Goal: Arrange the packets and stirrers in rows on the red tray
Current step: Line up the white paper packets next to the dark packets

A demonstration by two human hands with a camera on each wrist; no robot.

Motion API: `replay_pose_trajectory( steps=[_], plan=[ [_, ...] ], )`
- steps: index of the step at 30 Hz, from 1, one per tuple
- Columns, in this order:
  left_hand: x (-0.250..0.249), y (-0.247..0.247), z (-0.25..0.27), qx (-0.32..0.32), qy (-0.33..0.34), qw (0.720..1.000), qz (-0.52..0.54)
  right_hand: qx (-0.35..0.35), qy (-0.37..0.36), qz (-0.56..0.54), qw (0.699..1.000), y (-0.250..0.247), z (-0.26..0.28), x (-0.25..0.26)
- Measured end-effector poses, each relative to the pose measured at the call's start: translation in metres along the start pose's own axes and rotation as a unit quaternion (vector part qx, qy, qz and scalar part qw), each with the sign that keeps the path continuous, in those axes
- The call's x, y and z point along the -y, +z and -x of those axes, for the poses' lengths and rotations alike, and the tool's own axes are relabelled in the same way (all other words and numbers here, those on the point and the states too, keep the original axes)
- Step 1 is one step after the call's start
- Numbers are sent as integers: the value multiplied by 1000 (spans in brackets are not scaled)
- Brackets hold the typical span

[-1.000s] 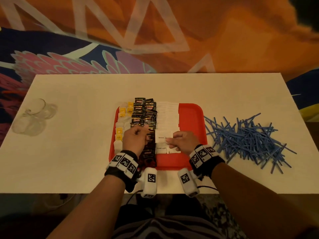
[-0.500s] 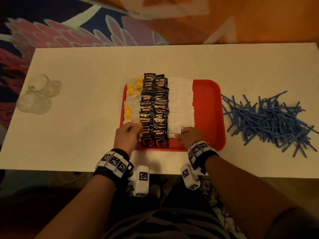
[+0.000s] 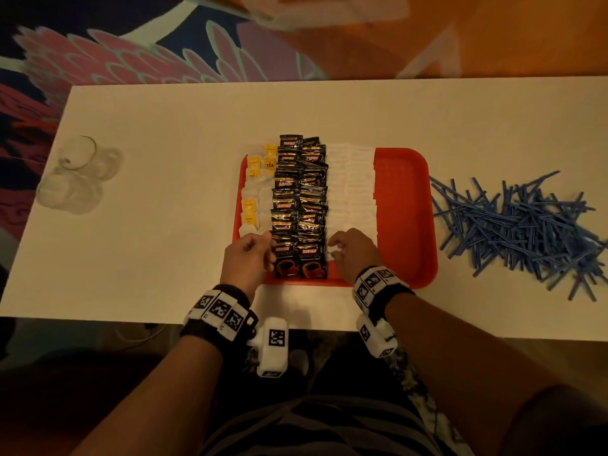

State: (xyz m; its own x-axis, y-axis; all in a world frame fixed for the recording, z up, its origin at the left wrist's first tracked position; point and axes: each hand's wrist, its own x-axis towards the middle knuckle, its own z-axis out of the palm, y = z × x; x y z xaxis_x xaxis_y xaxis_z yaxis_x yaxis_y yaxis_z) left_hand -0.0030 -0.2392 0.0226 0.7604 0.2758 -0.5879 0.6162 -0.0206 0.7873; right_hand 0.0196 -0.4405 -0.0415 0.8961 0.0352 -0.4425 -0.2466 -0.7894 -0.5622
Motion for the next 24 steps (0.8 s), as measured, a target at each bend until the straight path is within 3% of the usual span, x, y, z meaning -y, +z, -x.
replay_pose_trajectory(
  steps=[9,14,19,24],
  plan=[
    [-25,23,11,53,-55,991,109,-53,42,-170,983,-35,4,7],
    [-51,51,18,92,-51,984,141,34,-20,-235,971,-71,10,32],
    [-74,74,18,136,-13,983,124,92,-84,-195,973,-102,23,58],
    [-97,90,22,182,12,980,85,73,-114,-154,979,-135,28,63]
  ],
)
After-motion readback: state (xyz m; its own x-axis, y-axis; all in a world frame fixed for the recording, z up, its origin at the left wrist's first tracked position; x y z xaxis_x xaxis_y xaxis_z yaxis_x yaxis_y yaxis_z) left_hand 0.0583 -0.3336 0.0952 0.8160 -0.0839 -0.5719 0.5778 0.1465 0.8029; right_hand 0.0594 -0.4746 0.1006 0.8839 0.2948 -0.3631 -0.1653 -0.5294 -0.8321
